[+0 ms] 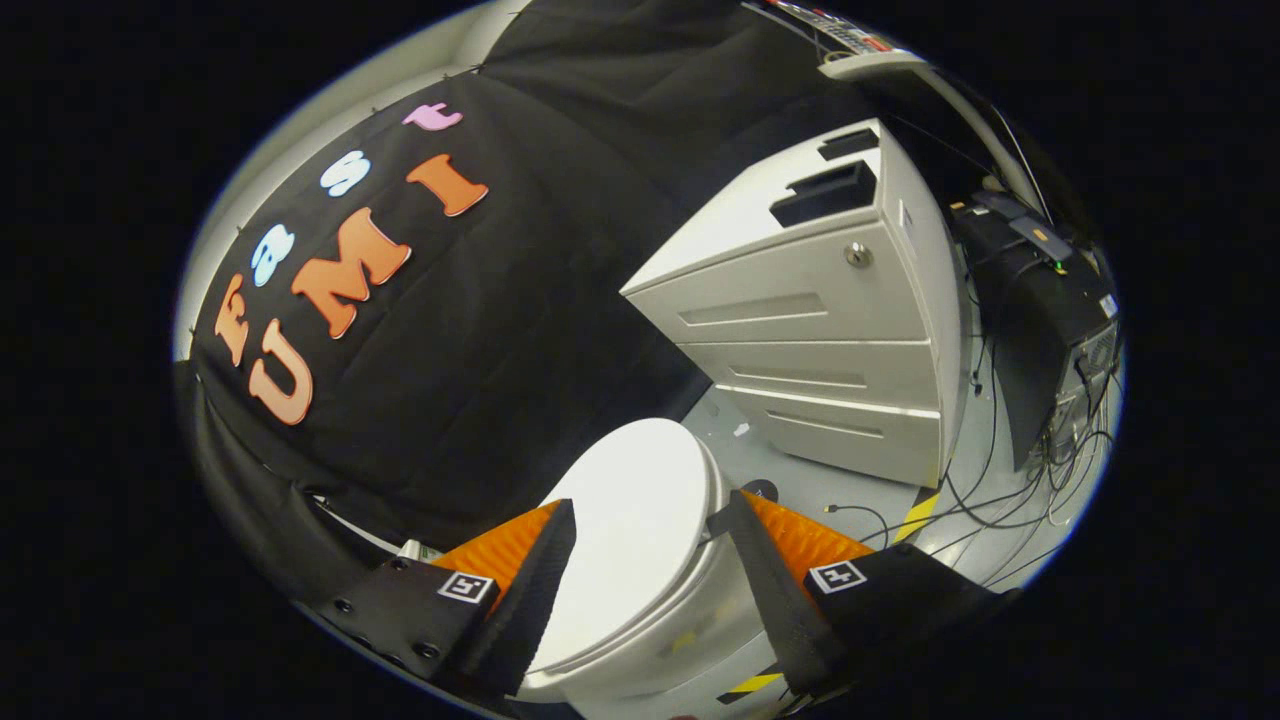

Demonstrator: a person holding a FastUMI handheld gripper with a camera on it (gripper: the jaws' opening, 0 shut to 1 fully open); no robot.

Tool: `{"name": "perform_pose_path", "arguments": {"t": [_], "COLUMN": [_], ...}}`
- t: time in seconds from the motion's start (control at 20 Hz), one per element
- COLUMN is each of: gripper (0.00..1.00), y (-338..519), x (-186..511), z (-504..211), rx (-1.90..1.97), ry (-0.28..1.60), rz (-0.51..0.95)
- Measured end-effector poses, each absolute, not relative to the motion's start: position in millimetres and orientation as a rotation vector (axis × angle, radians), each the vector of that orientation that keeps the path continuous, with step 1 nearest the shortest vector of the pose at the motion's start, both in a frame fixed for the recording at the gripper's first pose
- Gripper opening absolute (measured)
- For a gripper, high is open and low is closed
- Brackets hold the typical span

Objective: Open the toilet lid.

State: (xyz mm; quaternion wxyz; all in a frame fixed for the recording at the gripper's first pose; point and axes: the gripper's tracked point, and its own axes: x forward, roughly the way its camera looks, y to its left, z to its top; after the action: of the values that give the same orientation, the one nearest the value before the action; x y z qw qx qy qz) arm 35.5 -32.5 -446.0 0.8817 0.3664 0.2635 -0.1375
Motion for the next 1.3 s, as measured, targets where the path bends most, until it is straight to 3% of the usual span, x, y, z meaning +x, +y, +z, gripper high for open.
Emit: {"name": "perform_pose_path", "arguments": {"t": [0.65, 1.1, 1.25, 1.3], "gripper": [0.98, 0.70, 0.54, 0.43], "y": [-63, -65, -59, -62], "x": [42, 59, 78, 75], "z": [-561, -588, -587, -584], "rx": [1.235, 1.377, 1.410, 1.400], "ry": [0.634, 0.586, 0.561, 0.571], "rz": [-0.510, -0.559, -0.517, -0.528]}}
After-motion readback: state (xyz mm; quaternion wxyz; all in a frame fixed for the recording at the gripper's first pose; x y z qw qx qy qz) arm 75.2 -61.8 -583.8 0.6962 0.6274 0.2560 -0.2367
